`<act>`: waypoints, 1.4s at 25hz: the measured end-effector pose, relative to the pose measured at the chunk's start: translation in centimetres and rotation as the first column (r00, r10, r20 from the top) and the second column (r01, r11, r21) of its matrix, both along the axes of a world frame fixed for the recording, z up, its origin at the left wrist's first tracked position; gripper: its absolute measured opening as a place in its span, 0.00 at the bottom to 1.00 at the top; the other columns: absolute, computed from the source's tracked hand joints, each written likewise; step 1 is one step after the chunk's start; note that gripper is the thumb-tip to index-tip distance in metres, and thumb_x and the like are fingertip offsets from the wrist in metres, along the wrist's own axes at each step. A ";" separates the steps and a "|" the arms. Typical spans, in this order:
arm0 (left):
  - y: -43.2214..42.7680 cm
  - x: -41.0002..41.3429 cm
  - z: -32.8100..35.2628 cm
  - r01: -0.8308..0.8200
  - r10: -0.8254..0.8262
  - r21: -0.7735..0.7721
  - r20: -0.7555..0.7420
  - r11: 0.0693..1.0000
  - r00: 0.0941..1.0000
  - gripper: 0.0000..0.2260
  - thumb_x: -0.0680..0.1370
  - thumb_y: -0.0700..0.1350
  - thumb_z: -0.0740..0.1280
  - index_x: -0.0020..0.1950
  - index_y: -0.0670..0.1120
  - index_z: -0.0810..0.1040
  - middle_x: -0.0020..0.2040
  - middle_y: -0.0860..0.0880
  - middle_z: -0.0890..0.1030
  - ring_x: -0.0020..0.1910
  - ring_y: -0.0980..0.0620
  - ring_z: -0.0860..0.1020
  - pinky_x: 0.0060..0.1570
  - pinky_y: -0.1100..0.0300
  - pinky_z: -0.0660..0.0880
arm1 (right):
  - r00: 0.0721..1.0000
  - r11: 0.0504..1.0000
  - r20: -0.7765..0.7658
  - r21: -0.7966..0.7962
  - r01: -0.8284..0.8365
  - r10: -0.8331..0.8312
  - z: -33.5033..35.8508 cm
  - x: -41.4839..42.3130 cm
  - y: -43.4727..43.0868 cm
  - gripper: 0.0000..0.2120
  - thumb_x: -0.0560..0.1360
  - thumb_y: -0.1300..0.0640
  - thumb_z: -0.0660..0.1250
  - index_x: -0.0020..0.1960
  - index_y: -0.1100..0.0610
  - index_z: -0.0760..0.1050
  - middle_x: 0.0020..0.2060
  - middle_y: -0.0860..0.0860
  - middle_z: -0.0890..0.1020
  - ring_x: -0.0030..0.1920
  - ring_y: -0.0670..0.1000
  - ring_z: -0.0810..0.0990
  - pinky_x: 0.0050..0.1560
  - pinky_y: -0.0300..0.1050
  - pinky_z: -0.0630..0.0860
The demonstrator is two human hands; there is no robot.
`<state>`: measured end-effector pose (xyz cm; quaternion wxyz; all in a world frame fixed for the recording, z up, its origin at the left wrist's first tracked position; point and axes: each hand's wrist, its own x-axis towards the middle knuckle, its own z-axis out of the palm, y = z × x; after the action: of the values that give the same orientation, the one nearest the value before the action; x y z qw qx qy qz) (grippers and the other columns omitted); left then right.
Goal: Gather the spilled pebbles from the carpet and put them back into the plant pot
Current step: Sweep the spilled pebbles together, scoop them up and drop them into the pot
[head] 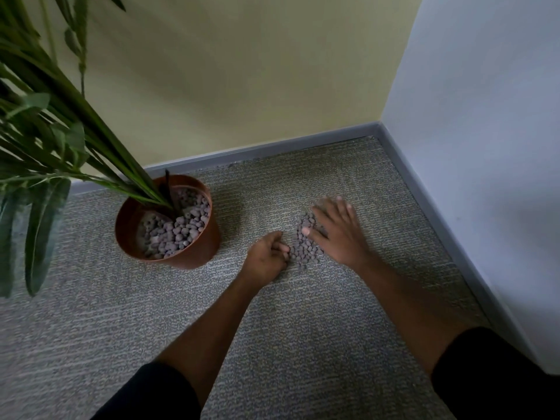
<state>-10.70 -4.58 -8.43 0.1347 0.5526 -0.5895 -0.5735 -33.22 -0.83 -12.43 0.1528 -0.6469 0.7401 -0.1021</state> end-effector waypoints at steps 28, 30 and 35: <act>0.9 -0.2 0.8 0.119 -0.099 -0.110 0.176 0.987 0.980 0.31 0.70 0.30 0.78 0.73 0.44 0.78 0.48 0.50 0.79 0.54 0.46 0.83 0.57 0.49 0.85 | 0.936 0.966 0.297 0.227 0.122 -0.188 4.3 1.9 4.2 0.40 0.63 0.59 0.87 0.70 0.55 0.73 0.66 0.55 0.68 0.69 0.58 0.74 0.65 0.52 0.78; 0.7 -0.6 0.8 0.136 -0.114 -0.115 0.184 0.984 0.976 0.32 0.69 0.31 0.78 0.72 0.44 0.78 0.48 0.50 0.80 0.56 0.45 0.84 0.59 0.49 0.84 | 0.941 0.976 0.299 0.194 0.101 -0.157 4.1 2.6 3.9 0.38 0.64 0.59 0.86 0.70 0.57 0.74 0.66 0.56 0.69 0.69 0.58 0.73 0.66 0.52 0.78; 1.2 -1.2 0.3 0.196 -0.143 -0.240 0.221 0.951 0.965 0.20 0.72 0.33 0.75 0.63 0.45 0.84 0.48 0.50 0.85 0.50 0.50 0.84 0.46 0.70 0.79 | 0.956 0.986 0.269 0.145 0.083 -0.120 4.0 4.7 3.2 0.28 0.71 0.58 0.81 0.67 0.58 0.74 0.63 0.56 0.72 0.68 0.57 0.73 0.65 0.53 0.78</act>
<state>-11.86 -3.33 -8.15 0.0957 0.5324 -0.7156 -0.4419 -28.50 2.40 -8.47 0.2918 -0.5758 0.7489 -0.1497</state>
